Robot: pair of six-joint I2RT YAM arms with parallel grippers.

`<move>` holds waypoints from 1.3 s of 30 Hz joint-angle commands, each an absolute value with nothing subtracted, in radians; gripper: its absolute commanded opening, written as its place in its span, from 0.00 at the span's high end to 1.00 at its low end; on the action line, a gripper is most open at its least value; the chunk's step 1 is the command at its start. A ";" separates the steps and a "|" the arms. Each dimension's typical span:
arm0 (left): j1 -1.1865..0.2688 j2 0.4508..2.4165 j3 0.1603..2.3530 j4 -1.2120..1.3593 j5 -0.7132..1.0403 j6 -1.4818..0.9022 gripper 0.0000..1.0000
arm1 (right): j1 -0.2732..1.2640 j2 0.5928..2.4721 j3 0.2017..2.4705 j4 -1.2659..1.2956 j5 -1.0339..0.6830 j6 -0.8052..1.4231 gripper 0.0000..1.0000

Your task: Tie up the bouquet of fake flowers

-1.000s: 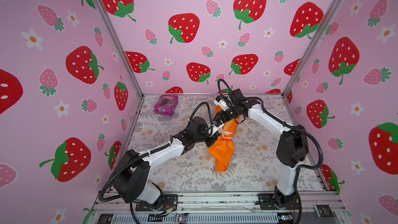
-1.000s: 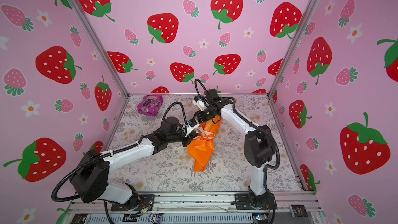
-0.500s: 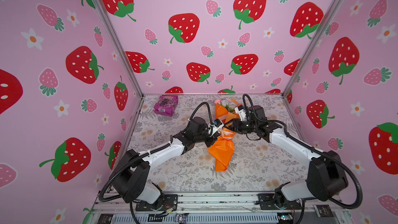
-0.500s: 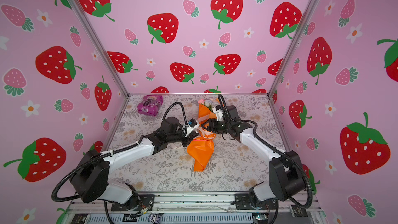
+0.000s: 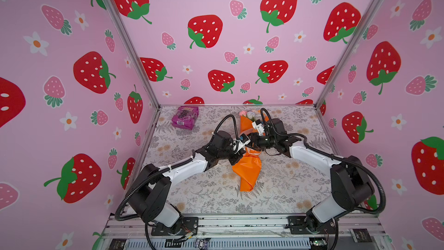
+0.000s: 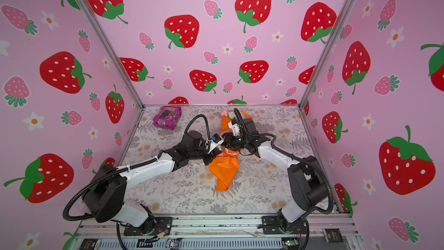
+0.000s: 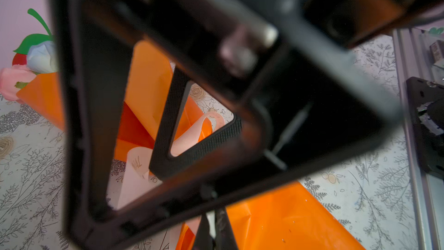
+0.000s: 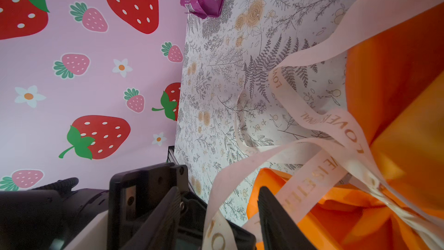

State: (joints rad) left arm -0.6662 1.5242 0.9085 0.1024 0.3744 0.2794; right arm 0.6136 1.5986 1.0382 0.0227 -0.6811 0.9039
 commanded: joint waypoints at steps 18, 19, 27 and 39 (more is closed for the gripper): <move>-0.514 1.417 0.898 -0.231 0.172 -0.089 0.38 | 0.593 1.529 0.968 0.005 -0.485 0.850 0.97; -0.487 1.430 0.904 -0.273 0.152 -0.186 0.37 | 0.593 1.529 0.967 0.009 -0.487 0.848 0.97; -0.382 1.572 0.930 -0.322 0.247 -0.431 0.36 | 0.593 1.531 0.961 0.025 -0.491 0.846 0.96; -0.358 1.932 1.352 -0.373 0.298 -0.293 0.35 | 0.592 1.543 0.960 0.038 -0.506 0.848 0.95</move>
State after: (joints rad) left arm -0.3637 1.8748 1.2900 -0.3126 0.2588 -0.3492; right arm 0.5953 1.5528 0.9691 0.0170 -0.5056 0.8440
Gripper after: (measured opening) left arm 0.653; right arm 0.050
